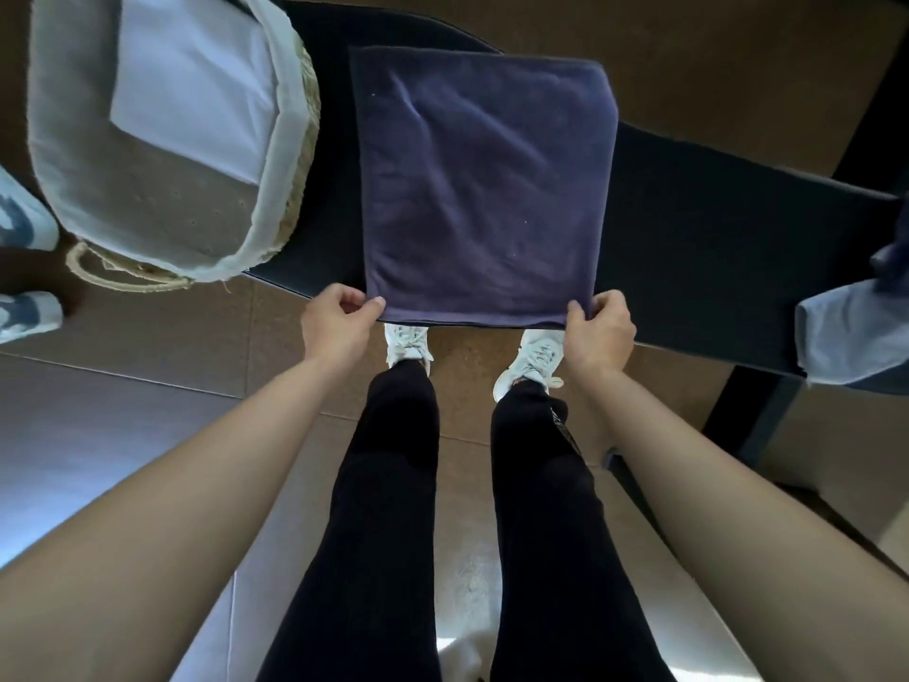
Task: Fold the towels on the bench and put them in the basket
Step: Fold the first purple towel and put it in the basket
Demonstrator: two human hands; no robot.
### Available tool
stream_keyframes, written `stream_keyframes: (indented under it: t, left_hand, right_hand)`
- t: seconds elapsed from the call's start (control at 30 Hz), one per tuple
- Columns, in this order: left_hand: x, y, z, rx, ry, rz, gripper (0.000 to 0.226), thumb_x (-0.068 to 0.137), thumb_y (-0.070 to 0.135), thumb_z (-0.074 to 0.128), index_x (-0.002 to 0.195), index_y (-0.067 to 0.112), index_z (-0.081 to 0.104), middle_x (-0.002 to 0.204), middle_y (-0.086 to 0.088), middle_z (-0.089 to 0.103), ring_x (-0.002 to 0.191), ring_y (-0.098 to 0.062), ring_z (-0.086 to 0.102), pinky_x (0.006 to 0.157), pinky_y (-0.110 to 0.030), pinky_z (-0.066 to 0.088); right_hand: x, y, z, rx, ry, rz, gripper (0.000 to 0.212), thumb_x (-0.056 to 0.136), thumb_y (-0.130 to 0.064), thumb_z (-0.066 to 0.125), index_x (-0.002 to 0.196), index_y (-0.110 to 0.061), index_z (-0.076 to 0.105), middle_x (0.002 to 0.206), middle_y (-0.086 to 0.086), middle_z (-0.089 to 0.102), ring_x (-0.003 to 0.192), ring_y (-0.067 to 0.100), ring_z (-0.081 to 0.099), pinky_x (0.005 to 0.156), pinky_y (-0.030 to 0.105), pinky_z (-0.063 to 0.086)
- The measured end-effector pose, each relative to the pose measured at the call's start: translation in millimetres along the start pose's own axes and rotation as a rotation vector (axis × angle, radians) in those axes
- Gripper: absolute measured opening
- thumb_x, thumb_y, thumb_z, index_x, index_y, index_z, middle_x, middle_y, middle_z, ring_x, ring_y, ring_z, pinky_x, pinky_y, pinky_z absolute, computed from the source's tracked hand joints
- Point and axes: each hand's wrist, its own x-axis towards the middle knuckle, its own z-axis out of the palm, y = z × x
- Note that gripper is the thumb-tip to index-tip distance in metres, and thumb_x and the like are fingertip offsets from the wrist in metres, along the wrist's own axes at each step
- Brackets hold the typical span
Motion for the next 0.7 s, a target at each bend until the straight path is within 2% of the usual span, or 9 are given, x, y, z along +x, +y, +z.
stream_keyframes:
  t: [0.07,0.13,0.23,0.33,0.4,0.47,0.53,0.6,0.7]
  left_hand:
    - [-14.8,-5.5,7.5,-0.101,-0.009,-0.029,0.020,0.085,0.029,0.082,0.087,0.023,0.062,0.086,0.001,0.072,0.086,-0.024,0.075,0.085,-0.045,0.063]
    - [-31.4,-10.6,12.3,-0.203,0.004,-0.078,0.024,0.088,0.018,0.080,0.096,0.020,0.058,0.083,-0.002,0.072,0.083,-0.025,0.076,0.086,-0.044,0.064]
    - [-54.9,-17.0,10.4,-0.241,0.003,-0.073,0.026,0.097,0.016,0.069,0.115,0.023,0.052,0.080,-0.001,0.073,0.076,-0.019,0.073,0.083,-0.040,0.063]
    - [-66.8,-14.7,-1.7,-0.222,-0.041,0.016,0.025,0.102,0.015,0.060,0.120,0.029,0.052,0.085,-0.002,0.073,0.076,-0.015,0.071,0.074,-0.029,0.061]
    - [-68.9,-3.1,-10.9,-0.224,-0.092,0.066,0.021,0.104,0.009,0.056,0.108,0.028,0.062,0.089,-0.001,0.072,0.071,-0.013,0.068,0.068,-0.025,0.057]
    - [-65.4,11.6,-19.4,-0.263,-0.156,0.058,0.034,0.103,0.000,0.049,0.096,0.025,0.071,0.090,0.000,0.072,0.067,-0.011,0.063,0.066,-0.024,0.052]
    - [-57.9,27.8,-28.9,-0.299,-0.209,0.030,0.045,0.095,-0.013,0.044,0.098,0.019,0.076,0.094,-0.003,0.073,0.071,-0.011,0.063,0.067,-0.021,0.053]
    - [-48.6,41.8,-37.5,-0.308,-0.240,0.053,0.054,0.086,-0.021,0.045,0.106,0.018,0.076,0.098,-0.005,0.074,0.078,-0.011,0.067,0.071,-0.018,0.056]
    - [-36.0,58.9,-42.8,-0.219,-0.197,0.183,0.041,0.087,-0.012,0.068,0.111,0.021,0.077,0.101,-0.005,0.078,0.086,-0.010,0.071,0.083,-0.020,0.058]
  right_hand:
    - [3.4,13.0,-8.9,0.021,-0.013,0.011,0.013,0.099,-0.023,0.063,0.101,-0.014,0.053,0.078,-0.012,0.051,0.083,0.019,0.056,0.077,0.033,0.043]
    - [3.4,25.1,-16.7,0.069,-0.057,0.050,0.019,0.096,-0.022,0.066,0.109,-0.014,0.054,0.081,-0.008,0.056,0.089,0.022,0.062,0.083,0.037,0.050]
    - [-1.6,40.3,-28.3,0.123,-0.120,0.072,0.027,0.094,-0.021,0.066,0.118,-0.017,0.053,0.082,-0.001,0.064,0.092,0.026,0.068,0.089,0.044,0.055]
    - [-9.1,41.8,-41.8,0.216,-0.180,-0.010,0.025,0.097,-0.015,0.063,0.121,-0.019,0.056,0.076,0.005,0.065,0.069,0.019,0.065,0.068,0.032,0.056]
    - [-12.7,34.2,-52.3,0.316,-0.256,-0.070,0.019,0.100,-0.010,0.060,0.117,-0.017,0.064,0.075,0.006,0.064,0.055,0.014,0.061,0.057,0.027,0.052]
    - [-12.8,22.2,-61.4,0.408,-0.325,-0.089,0.019,0.101,-0.004,0.056,0.107,-0.012,0.073,0.078,0.004,0.067,0.052,0.012,0.060,0.058,0.027,0.053]
    - [-8.8,6.8,-69.9,0.508,-0.387,-0.052,0.028,0.098,0.003,0.050,0.099,-0.010,0.076,0.082,0.004,0.071,0.057,0.013,0.065,0.064,0.028,0.056]
    - [-3.1,-10.2,-76.9,0.584,-0.438,-0.038,0.037,0.091,0.013,0.046,0.102,-0.008,0.075,0.089,0.006,0.076,0.071,0.017,0.073,0.074,0.029,0.059]
    - [9.0,-30.5,-80.7,0.455,-0.421,-0.223,0.032,0.090,0.010,0.064,0.113,-0.010,0.075,0.098,0.005,0.078,0.089,0.015,0.076,0.084,0.027,0.059]
